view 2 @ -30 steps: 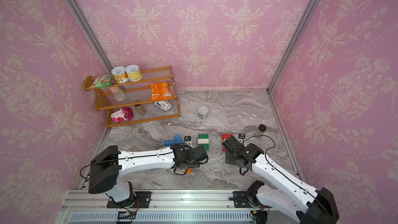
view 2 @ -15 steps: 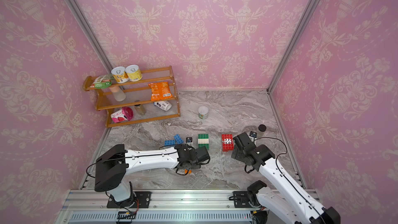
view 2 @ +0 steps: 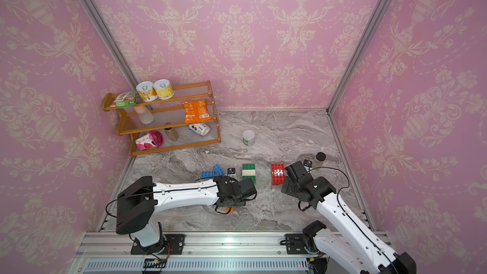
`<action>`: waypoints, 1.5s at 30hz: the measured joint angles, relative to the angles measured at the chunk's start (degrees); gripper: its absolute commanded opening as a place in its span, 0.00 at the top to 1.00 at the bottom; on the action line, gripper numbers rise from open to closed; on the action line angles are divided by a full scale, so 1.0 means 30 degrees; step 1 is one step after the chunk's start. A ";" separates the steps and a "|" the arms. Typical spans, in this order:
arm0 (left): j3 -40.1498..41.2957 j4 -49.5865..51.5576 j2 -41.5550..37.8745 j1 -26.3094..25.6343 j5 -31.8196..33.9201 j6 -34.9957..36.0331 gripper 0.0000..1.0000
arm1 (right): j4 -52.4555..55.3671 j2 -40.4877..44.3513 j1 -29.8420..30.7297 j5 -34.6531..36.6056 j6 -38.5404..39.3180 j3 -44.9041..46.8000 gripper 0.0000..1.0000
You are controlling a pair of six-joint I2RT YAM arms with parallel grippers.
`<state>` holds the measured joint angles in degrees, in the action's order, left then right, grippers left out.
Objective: Assemble a rectangle with lego
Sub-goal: Assemble the lego brick with the lego brick.
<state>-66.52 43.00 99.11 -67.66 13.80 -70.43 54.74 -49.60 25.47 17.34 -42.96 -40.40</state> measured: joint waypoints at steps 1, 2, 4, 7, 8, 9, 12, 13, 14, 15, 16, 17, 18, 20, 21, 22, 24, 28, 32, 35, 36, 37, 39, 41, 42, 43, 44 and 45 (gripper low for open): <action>0.0000 0.0007 0.0000 0.0015 0.0000 0.0000 1.00 | 0.0000 0.0000 0.0000 0.0000 0.0007 0.0000 0.00; 0.0000 0.0007 0.0000 0.0015 0.0000 0.0000 1.00 | 0.0000 -0.0007 0.0000 0.0000 0.0044 0.0000 0.00; 0.0000 0.0015 0.0000 0.0022 0.0000 -0.0007 1.00 | 0.0000 -0.0007 0.0000 0.0000 0.0095 0.0000 0.00; 0.0000 0.0007 0.0007 0.0066 0.0000 -0.0007 1.00 | 0.0000 -0.0007 0.0000 0.0000 0.0189 0.0000 0.00; 0.0000 0.0007 0.0007 0.0109 0.0000 -0.0015 1.00 | 0.0000 -0.0007 0.0000 -0.0007 0.0204 0.0000 0.00; 0.0007 0.0015 0.0007 0.0153 0.0000 -0.0007 1.00 | 0.0000 -0.0007 0.0000 0.0000 0.0226 0.0000 0.00; 0.0007 0.0007 0.0044 0.0277 -0.0007 -0.0007 1.00 | 0.0000 -0.0007 0.0000 0.0000 0.0284 0.0000 0.00; 0.0000 0.0015 0.0102 0.0284 -0.0007 -0.0007 1.00 | 0.0000 -0.0007 0.0000 0.0000 0.0291 0.0000 0.00; 0.0007 0.0015 0.0153 0.0313 -0.0022 -0.0007 1.00 | 0.0000 -0.0007 0.0000 0.0000 0.0313 0.0000 0.00; 0.0007 0.0015 0.0248 0.0372 -0.0073 -0.0007 1.00 | 0.0000 -0.0007 0.0000 0.0000 0.0321 0.0000 0.00; 0.0007 0.0022 0.0328 0.0379 -0.0138 -0.0007 1.00 | 0.0000 -0.0015 0.0000 0.0000 0.0321 0.0000 0.00; 0.0000 0.0029 0.0379 0.0393 -0.0175 -0.0007 1.00 | 0.0000 -0.0015 0.0000 0.0000 0.0328 0.0000 0.00; 0.0007 0.0066 0.0430 0.0393 -0.0219 -0.0007 1.00 | 0.0000 -0.0015 0.0000 0.0000 0.0328 0.0000 0.00; 0.0000 0.0138 0.0495 0.0393 -0.0350 -0.0007 1.00 | 0.0000 -0.0022 0.0000 0.0000 0.0328 0.0000 0.00; 0.0000 0.0182 0.0532 0.0401 -0.0393 -0.0007 1.00 | 0.0000 -0.0029 0.0000 0.0000 0.0328 0.0000 0.00; 0.0000 0.0219 0.0561 0.0408 -0.0444 -0.0007 1.00 | 0.0000 -0.0029 0.0000 0.0000 0.0328 0.0000 0.00; -0.0044 0.0357 0.0612 0.0408 -0.0481 -0.0007 1.00 | 0.0000 -0.0029 0.0000 0.0000 0.0328 0.0000 0.00; -0.0219 0.0503 0.0670 0.0415 -0.0510 0.0000 1.00 | 0.0000 -0.0029 0.0000 0.0000 0.0328 0.0000 0.00; -0.0495 0.0495 0.0933 0.0503 -0.0510 0.0007 1.00 | -0.0007 -0.0029 0.0000 -0.0007 0.0328 0.0000 0.00; -0.0517 0.0525 0.0984 0.0525 -0.0510 0.0007 1.00 | -0.0007 -0.0029 0.0000 -0.0022 0.0328 0.0000 0.00; -0.0554 0.0539 0.0998 0.0517 -0.0510 0.0007 1.00 | -0.0007 -0.0029 0.0000 -0.0066 0.0328 0.0000 0.00; -0.0597 0.0568 0.1013 0.0525 -0.0510 0.0007 1.00 | -0.0007 -0.0029 0.0000 -0.0087 0.0335 0.0000 0.00; -0.0699 0.0568 0.1035 0.0546 -0.0510 0.0007 1.00 | -0.0007 -0.0029 0.0000 -0.0153 0.0335 0.0000 0.00; -0.0750 0.0561 0.1049 0.0583 -0.0517 0.0007 1.00 | -0.0007 -0.0029 0.0000 -0.0168 0.0335 0.0000 0.00; -0.0750 0.0568 0.1064 0.0605 -0.0517 0.0007 1.00 | -0.0007 -0.0029 0.0000 -0.0204 0.0335 0.0000 0.00; -0.0750 0.0568 0.1093 0.0627 -0.0532 0.0007 1.00 | -0.0007 -0.0029 0.0000 -0.0211 0.0335 0.0000 0.00; -0.0750 0.0568 0.1122 0.0627 -0.0539 0.0007 1.00 | -0.0007 -0.0029 0.0000 -0.0226 0.0335 0.0000 0.00; -0.0750 0.0568 0.1151 0.0648 -0.0568 0.0007 1.00 | -0.0007 -0.0029 0.0000 -0.0248 0.0335 0.0000 0.00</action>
<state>-68.77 44.71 102.56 -65.71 12.10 -70.41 54.72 -49.69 25.47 16.60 -41.95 -40.40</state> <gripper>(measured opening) 0.671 0.997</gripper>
